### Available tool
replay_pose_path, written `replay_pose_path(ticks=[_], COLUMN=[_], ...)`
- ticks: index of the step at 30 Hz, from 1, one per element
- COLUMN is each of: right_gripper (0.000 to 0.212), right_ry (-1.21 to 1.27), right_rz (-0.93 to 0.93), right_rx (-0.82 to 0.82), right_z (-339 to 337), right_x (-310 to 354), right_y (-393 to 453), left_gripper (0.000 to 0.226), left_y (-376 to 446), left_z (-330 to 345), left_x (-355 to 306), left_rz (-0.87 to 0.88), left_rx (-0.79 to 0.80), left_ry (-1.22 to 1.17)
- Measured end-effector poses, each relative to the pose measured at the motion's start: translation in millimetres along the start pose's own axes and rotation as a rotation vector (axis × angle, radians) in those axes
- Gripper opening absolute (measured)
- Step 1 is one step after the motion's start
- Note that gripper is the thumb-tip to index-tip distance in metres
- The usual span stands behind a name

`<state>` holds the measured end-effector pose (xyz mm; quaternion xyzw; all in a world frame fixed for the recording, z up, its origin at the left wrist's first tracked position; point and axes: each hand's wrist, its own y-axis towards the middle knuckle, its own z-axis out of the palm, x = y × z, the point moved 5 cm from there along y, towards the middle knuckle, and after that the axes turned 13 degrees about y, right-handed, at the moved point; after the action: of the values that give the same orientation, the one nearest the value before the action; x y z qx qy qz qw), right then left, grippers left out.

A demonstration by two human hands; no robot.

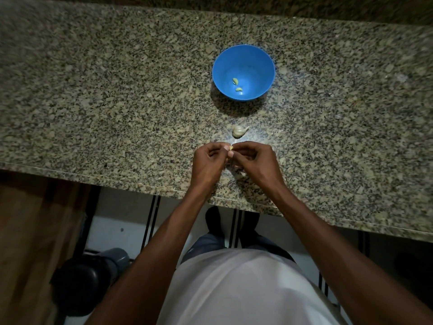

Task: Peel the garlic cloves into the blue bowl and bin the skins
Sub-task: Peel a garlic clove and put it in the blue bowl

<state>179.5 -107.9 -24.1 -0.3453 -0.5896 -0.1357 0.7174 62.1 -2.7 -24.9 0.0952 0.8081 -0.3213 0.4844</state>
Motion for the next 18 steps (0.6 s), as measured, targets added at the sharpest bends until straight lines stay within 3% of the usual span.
replay_pose_path(ticks=[10, 14, 18], right_gripper=[0.018, 0.017, 0.019], right_ry=[0.352, 0.474, 0.473], right_rz=[0.222, 0.372, 0.371], right_rx=[-0.069, -0.091, -0.066], right_z=[4.7, 3.1, 0.3], right_x=[-14.6, -20.4, -16.5], right_y=[-5.4, -7.0, -7.3], left_gripper=[0.003, 0.014, 0.024], left_y=[-3.1, -0.7, -0.4], left_z=[-6.3, -16.6, -20.5], left_x=[1.9, 7.9, 5.8], left_rz=[0.028, 0.010, 0.098], left_rx=[-0.070, -0.072, -0.037], left_ry=[0.081, 0.104, 0.199])
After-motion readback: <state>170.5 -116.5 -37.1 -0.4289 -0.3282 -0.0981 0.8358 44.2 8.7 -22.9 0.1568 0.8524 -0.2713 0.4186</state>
